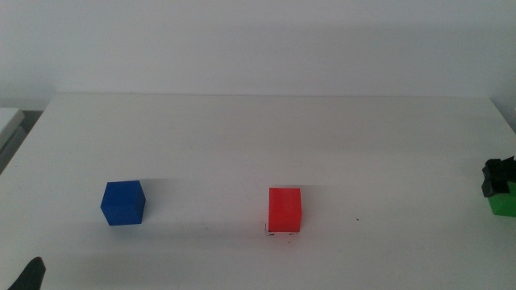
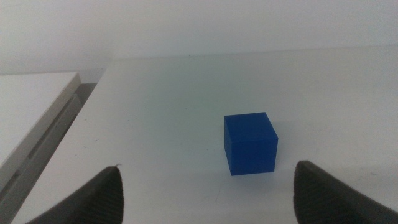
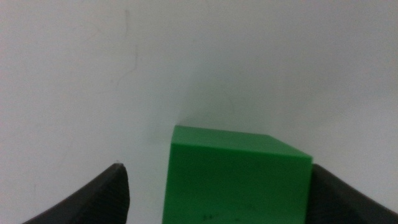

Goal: Stack red cubes first, then green, then blue cubes in a specific spot.

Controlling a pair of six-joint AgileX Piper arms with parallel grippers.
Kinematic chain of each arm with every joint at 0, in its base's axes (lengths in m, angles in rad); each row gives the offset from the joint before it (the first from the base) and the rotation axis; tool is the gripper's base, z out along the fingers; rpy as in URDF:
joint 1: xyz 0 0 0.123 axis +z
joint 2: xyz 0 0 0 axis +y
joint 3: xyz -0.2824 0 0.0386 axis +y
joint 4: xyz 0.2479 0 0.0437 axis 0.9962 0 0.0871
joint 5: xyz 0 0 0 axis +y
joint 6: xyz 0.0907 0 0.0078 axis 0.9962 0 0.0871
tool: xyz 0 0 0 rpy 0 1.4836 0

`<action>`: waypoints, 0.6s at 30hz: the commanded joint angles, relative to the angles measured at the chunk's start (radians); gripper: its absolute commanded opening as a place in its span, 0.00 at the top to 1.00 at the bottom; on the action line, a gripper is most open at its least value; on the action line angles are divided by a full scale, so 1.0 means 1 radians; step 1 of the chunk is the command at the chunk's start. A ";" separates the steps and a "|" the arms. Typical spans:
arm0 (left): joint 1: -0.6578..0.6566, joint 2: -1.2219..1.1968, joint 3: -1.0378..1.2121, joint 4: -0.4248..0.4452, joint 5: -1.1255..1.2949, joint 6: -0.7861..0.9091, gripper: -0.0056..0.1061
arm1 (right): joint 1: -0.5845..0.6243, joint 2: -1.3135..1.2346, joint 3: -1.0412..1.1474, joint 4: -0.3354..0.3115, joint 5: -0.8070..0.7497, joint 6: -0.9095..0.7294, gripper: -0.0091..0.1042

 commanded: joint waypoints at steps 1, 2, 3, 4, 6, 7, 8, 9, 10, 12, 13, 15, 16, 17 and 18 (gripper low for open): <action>0.001 -0.003 0.000 0.000 -0.013 -0.001 0.11 | -0.010 0.014 0.005 -0.012 -0.020 -0.006 0.23; 0.001 -0.003 0.000 0.000 -0.013 -0.001 0.11 | -0.010 0.020 0.005 -0.012 -0.020 -0.006 0.27; 0.001 -0.003 0.000 0.000 -0.013 -0.001 0.11 | -0.010 0.025 0.005 -0.012 -0.023 -0.006 0.33; 0.001 -0.003 0.000 0.000 -0.013 -0.001 0.11 | -0.010 0.031 0.005 -0.012 -0.029 0.000 0.39; 0.001 -0.003 0.000 0.000 -0.013 -0.001 0.11 | -0.010 0.041 0.005 -0.015 -0.040 0.026 0.54; 0.001 -0.003 0.000 0.000 -0.013 -0.001 0.11 | -0.010 0.041 0.005 -0.020 -0.041 0.041 0.63; 0.001 -0.003 0.000 0.000 -0.013 -0.001 0.11 | -0.010 0.041 0.005 -0.020 -0.038 0.061 0.74; 0.001 -0.003 0.000 0.000 -0.013 -0.001 0.11 | 0.002 0.033 0.003 -0.020 -0.023 0.085 0.84; 0.001 -0.003 0.000 0.000 -0.013 -0.001 0.11 | 0.021 0.020 -0.005 -0.020 0.007 0.128 0.95; 0.001 -0.003 0.000 0.000 -0.013 -0.001 0.11 | 0.083 -0.018 -0.026 -0.036 0.060 0.243 0.93; 0.001 -0.003 0.000 0.000 -0.013 -0.001 0.11 | 0.136 -0.044 -0.045 -0.058 0.098 0.320 0.93; 0.001 -0.003 0.000 0.000 -0.013 -0.001 0.11 | 0.260 -0.086 -0.100 -0.119 0.214 0.481 0.93; 0.001 -0.003 0.000 0.000 -0.013 -0.001 0.11 | 0.343 -0.097 -0.143 -0.159 0.281 0.542 0.93; 0.001 -0.003 0.000 0.000 -0.013 -0.001 0.11 | 0.431 -0.097 -0.193 -0.203 0.347 0.593 0.93; 0.001 -0.003 0.000 0.000 -0.013 -0.001 0.11 | 0.517 -0.092 -0.248 -0.234 0.391 0.634 0.93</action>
